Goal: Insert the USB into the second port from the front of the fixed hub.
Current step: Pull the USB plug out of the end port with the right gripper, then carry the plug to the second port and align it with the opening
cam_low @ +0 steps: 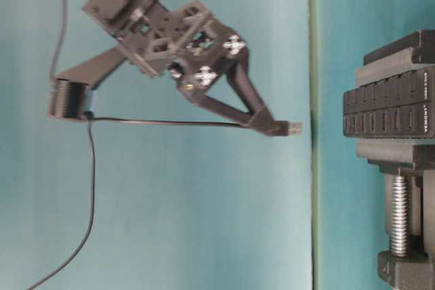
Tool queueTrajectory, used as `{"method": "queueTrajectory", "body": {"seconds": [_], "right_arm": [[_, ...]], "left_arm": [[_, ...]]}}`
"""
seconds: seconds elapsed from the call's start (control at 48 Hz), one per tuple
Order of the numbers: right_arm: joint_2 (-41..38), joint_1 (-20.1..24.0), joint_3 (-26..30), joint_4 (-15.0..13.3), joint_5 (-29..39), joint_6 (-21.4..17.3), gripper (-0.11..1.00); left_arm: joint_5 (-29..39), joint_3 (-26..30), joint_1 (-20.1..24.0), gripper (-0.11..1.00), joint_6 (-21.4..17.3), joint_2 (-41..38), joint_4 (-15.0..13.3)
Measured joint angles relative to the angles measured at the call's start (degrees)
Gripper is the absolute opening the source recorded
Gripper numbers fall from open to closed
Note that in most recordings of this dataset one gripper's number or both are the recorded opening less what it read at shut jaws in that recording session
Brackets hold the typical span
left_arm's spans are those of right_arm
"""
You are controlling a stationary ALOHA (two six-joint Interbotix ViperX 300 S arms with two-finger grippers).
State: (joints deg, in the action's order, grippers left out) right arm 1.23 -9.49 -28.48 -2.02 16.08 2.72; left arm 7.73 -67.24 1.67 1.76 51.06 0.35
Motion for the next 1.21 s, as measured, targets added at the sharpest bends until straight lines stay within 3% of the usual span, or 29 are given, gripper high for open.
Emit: {"method": "queueTrajectory", "body": {"seconds": [1.21], "right_arm": [[1.5,7.1,0.4,0.1,3.1,-5.4,0.09]], "left_arm": [[0.0,-0.4,0.0,0.0,0.0,0.0,0.0]]}}
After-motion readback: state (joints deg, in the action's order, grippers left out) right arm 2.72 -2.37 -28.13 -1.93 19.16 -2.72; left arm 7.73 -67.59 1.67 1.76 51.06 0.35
